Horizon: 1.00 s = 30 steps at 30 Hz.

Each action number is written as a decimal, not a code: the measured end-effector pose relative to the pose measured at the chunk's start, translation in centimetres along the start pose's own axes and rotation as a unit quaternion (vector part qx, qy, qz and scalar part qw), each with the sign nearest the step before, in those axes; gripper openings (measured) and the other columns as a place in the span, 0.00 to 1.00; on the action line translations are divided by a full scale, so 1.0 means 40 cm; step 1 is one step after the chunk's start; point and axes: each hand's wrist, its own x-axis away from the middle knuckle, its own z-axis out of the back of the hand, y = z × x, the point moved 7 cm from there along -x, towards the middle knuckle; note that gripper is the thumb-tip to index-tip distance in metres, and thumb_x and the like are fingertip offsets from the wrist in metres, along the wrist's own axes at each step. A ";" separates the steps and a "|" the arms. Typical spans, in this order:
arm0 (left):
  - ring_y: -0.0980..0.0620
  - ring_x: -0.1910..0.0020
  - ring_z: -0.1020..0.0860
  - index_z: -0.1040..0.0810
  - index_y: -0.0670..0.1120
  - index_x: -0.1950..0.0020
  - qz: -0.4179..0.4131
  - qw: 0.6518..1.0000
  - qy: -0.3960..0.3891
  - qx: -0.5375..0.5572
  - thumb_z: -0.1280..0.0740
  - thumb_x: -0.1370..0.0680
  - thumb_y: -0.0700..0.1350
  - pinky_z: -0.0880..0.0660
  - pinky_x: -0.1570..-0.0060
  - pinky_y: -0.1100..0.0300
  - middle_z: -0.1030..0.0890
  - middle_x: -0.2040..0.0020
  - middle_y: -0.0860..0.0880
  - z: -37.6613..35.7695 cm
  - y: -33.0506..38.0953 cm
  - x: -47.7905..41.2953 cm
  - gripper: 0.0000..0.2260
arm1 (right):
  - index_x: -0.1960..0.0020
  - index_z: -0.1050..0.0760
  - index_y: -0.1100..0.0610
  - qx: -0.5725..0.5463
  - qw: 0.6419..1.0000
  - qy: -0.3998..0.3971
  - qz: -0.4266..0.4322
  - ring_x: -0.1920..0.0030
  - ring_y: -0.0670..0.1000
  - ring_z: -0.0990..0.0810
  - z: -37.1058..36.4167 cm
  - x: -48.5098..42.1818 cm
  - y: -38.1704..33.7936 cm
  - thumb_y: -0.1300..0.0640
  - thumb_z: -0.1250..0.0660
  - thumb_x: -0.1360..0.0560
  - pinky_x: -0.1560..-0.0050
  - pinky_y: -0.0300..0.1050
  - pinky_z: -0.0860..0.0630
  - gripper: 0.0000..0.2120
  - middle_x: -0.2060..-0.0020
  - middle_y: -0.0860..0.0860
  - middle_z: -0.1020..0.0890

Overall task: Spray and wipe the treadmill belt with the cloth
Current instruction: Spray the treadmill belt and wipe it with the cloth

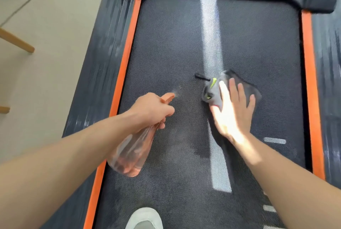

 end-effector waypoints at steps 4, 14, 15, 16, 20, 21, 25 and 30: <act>0.50 0.75 0.18 0.17 0.42 0.56 0.016 1.000 0.014 0.022 0.29 0.26 0.41 0.26 0.73 0.65 0.16 0.67 0.49 0.038 -0.072 0.024 0.03 | 0.17 0.46 0.48 -0.028 0.998 -0.009 -0.051 0.18 0.54 0.49 0.016 -0.097 0.008 0.41 0.41 0.20 0.22 0.66 0.54 0.33 0.17 0.50 0.47; 0.49 0.76 0.21 0.20 0.41 0.59 0.048 0.996 0.006 0.070 0.29 0.25 0.40 0.27 0.75 0.64 0.18 0.67 0.45 0.100 -0.198 0.096 0.04 | 0.16 0.52 0.46 -0.006 0.998 -0.049 -0.040 0.17 0.55 0.55 0.026 -0.213 -0.081 0.39 0.48 0.17 0.21 0.66 0.58 0.32 0.16 0.49 0.53; 0.49 0.76 0.21 0.21 0.41 0.60 0.047 0.996 0.004 0.074 0.29 0.25 0.40 0.27 0.75 0.63 0.19 0.68 0.45 0.101 -0.211 0.104 0.05 | 0.17 0.50 0.46 -0.007 0.999 -0.044 -0.026 0.17 0.55 0.54 0.030 -0.218 -0.098 0.39 0.47 0.17 0.22 0.66 0.58 0.32 0.16 0.49 0.52; 0.48 0.76 0.20 0.21 0.42 0.61 0.047 0.995 0.002 0.084 0.29 0.26 0.40 0.27 0.74 0.63 0.18 0.67 0.45 0.102 -0.222 0.109 0.05 | 0.17 0.49 0.47 -0.011 0.999 -0.042 -0.010 0.17 0.56 0.54 0.027 -0.228 -0.118 0.39 0.46 0.17 0.22 0.67 0.59 0.32 0.16 0.50 0.52; 0.46 0.73 0.18 0.17 0.41 0.55 0.023 0.990 0.037 0.136 0.29 0.34 0.47 0.25 0.67 0.59 0.16 0.58 0.42 0.131 -0.245 0.126 0.13 | 0.17 0.48 0.50 -0.055 0.991 -0.089 0.083 0.17 0.58 0.57 -0.015 -0.209 -0.261 0.34 0.50 0.21 0.21 0.64 0.64 0.37 0.16 0.53 0.53; 0.46 0.74 0.18 0.15 0.40 0.51 0.020 0.986 0.058 0.153 0.30 0.35 0.48 0.24 0.66 0.57 0.15 0.54 0.40 0.146 -0.249 0.127 0.17 | 0.17 0.49 0.48 -0.023 0.989 -0.090 0.118 0.17 0.58 0.56 -0.033 -0.168 -0.301 0.34 0.50 0.22 0.21 0.64 0.63 0.38 0.16 0.52 0.53; 0.47 0.76 0.21 0.17 0.36 0.44 0.014 0.975 0.089 0.205 0.30 0.32 0.44 0.26 0.66 0.57 0.15 0.53 0.38 0.197 -0.234 0.121 0.20 | 0.18 0.45 0.46 0.062 0.936 -0.064 0.341 0.17 0.58 0.49 -0.088 0.153 -0.424 0.35 0.39 0.30 0.23 0.67 0.56 0.43 0.17 0.52 0.48; 0.48 0.77 0.22 0.18 0.39 0.57 0.006 0.965 0.126 0.228 0.30 0.26 0.38 0.25 0.68 0.57 0.16 0.63 0.46 0.246 -0.202 0.093 0.03 | 0.19 0.43 0.40 0.098 0.877 -0.082 0.464 0.19 0.56 0.43 -0.119 0.151 -0.402 0.34 0.39 0.33 0.24 0.66 0.50 0.43 0.18 0.49 0.43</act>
